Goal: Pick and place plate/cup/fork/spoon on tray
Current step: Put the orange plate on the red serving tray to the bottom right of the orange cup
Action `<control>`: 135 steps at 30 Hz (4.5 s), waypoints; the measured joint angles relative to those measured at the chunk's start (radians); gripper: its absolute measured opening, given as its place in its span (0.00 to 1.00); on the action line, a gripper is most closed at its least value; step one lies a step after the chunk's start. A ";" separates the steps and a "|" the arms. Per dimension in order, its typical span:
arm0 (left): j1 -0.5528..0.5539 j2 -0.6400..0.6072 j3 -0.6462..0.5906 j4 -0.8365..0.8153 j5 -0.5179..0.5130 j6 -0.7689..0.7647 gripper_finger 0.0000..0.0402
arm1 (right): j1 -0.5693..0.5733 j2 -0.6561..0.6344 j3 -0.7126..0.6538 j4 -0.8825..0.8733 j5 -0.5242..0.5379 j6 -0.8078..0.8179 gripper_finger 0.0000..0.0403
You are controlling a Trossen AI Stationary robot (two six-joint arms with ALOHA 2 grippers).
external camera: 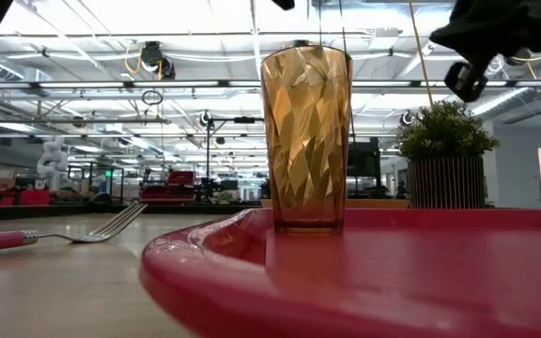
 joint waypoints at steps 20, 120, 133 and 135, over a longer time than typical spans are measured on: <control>0.051 -0.245 -0.005 -0.006 -0.254 -0.026 0.27 | -0.120 0.558 0.352 -0.266 0.028 -0.233 0.12; -0.063 -0.760 -1.063 0.499 -0.435 -0.669 0.27 | 0.129 0.794 0.566 -0.597 0.358 -0.533 0.00; 0.002 -0.760 -1.063 0.361 -0.264 -0.646 0.27 | 0.379 0.793 0.692 -0.683 0.395 0.092 0.00; 0.010 -0.760 -1.063 0.346 -0.251 -0.631 0.27 | 0.419 0.793 0.704 -0.682 0.397 0.187 0.00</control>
